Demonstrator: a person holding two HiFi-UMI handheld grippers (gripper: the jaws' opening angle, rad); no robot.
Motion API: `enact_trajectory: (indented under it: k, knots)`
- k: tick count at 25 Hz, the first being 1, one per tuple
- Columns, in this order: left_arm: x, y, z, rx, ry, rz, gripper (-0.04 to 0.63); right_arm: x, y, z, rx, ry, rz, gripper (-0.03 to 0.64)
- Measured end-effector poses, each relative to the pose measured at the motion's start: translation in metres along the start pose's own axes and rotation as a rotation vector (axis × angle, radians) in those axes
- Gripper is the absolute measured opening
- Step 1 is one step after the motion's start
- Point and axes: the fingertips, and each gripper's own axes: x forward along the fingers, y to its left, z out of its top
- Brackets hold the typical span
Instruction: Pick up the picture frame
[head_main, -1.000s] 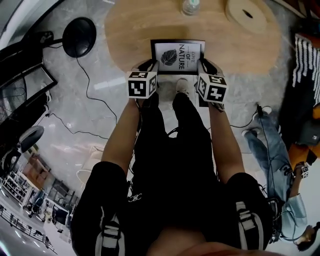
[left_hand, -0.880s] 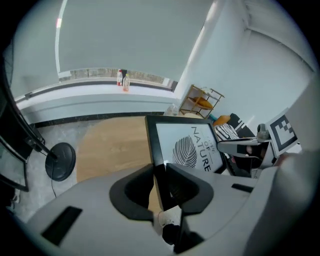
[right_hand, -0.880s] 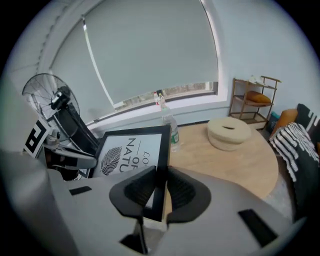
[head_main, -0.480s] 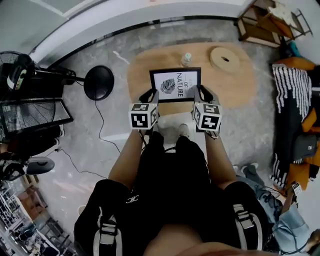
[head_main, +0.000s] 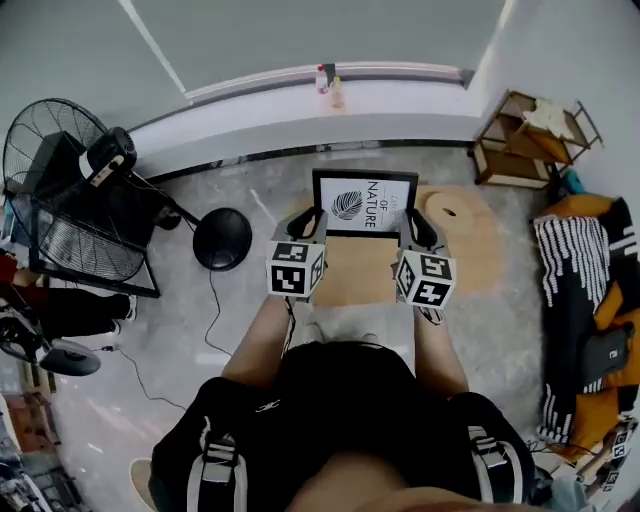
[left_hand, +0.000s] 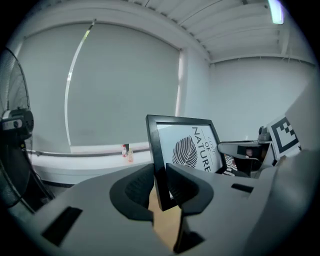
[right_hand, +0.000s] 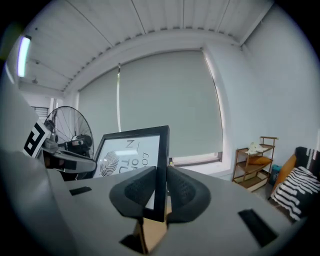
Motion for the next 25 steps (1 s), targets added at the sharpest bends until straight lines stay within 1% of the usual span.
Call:
enact_trajectory:
  k: [3,6,8,10,14,19,25]
  knots:
    - [-0.033,-0.009,0.035,0.021,-0.076,0.012,0.092,-0.024,0.009,0.038,-0.021,-0.078,0.03,0.083]
    - [-0.064,-0.016,0.069,0.054,-0.155,0.012,0.092,-0.048,0.019,0.075,-0.023,-0.169,0.04,0.081]
    - [-0.082,-0.017,0.084,0.079,-0.205,0.009,0.094,-0.061,0.028,0.093,-0.048,-0.226,0.033,0.083]
    - [-0.093,-0.02,0.092,0.1,-0.236,0.003,0.094,-0.071,0.032,0.105,-0.078,-0.268,0.029,0.081]
    - [-0.106,-0.025,0.092,0.094,-0.256,-0.005,0.095,-0.084,0.037,0.11,-0.103,-0.286,0.037,0.081]
    - [-0.113,-0.026,0.097,0.096,-0.271,0.004,0.094,-0.09,0.039,0.11,-0.089,-0.304,0.048,0.081]
    - [-0.112,-0.027,0.098,0.102,-0.277,-0.001,0.094,-0.09,0.038,0.108,-0.082,-0.31,0.042,0.083]
